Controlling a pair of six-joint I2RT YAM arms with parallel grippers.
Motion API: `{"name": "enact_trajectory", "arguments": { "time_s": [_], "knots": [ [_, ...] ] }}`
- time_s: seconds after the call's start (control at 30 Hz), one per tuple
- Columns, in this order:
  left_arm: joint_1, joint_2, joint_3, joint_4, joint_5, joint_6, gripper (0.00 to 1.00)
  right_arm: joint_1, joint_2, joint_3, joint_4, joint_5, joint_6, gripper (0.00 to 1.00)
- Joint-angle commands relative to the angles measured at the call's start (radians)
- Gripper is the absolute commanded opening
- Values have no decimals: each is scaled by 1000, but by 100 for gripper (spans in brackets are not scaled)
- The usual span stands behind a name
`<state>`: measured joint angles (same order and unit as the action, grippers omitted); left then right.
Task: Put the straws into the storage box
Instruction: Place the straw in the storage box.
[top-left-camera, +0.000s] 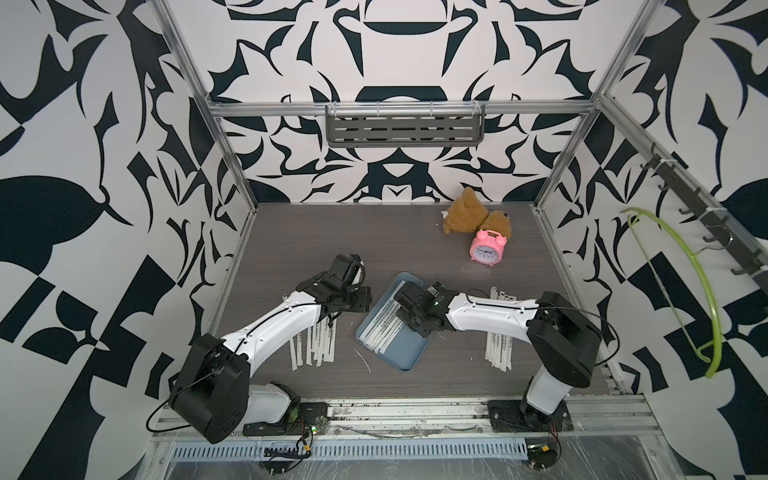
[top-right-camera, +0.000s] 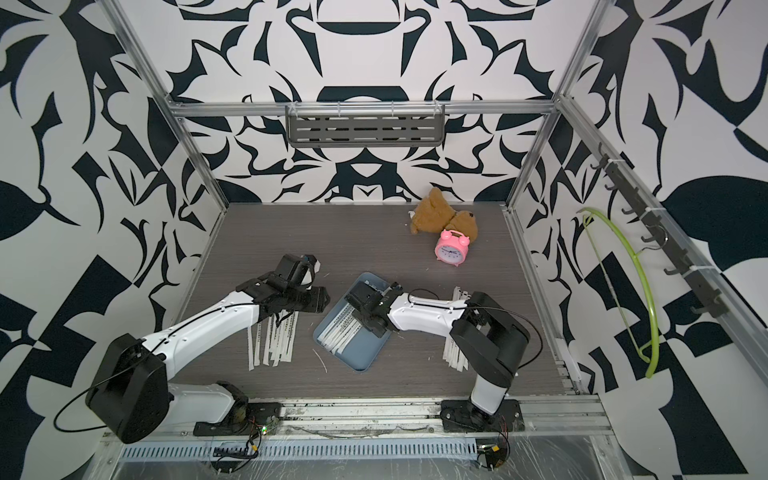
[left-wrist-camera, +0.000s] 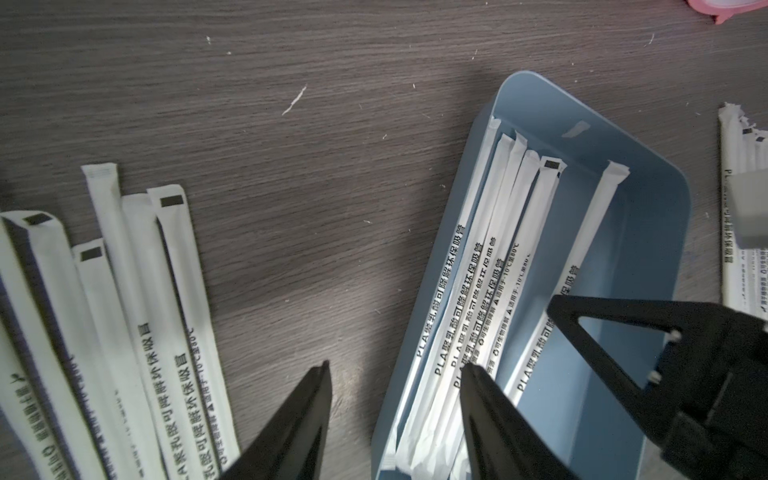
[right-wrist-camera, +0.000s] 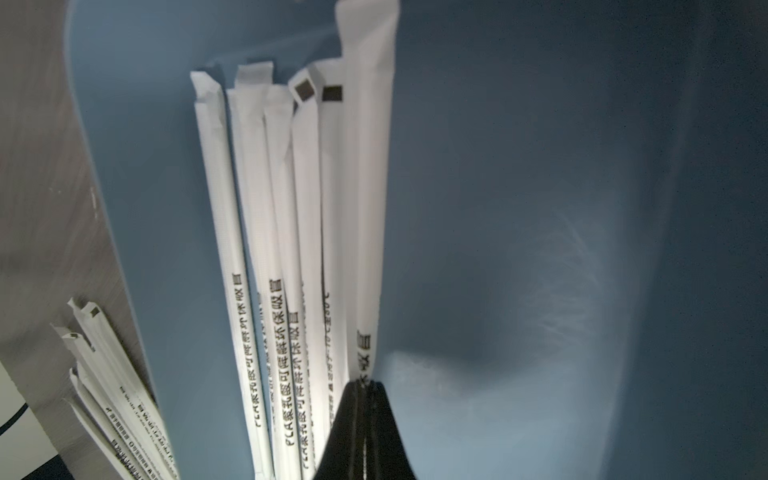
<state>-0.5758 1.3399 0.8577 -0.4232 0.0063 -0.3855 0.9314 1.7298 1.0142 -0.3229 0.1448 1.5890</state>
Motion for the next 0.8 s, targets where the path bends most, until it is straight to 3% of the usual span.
{"name": "enact_trajectory", "arguments": {
  "time_s": [0.0,0.5,0.77],
  "knots": [
    [4,-13,-3,-9,13,2,56,6,-9,7,-2,-13,25,10],
    [4,-24,16,-23,14,-1,56,4,-30,22,-41,-21,-11,20],
    [8,-50,30,-65,-49,-7,56,-4,-73,111,-152,-17,-211,23]
  ]
}}
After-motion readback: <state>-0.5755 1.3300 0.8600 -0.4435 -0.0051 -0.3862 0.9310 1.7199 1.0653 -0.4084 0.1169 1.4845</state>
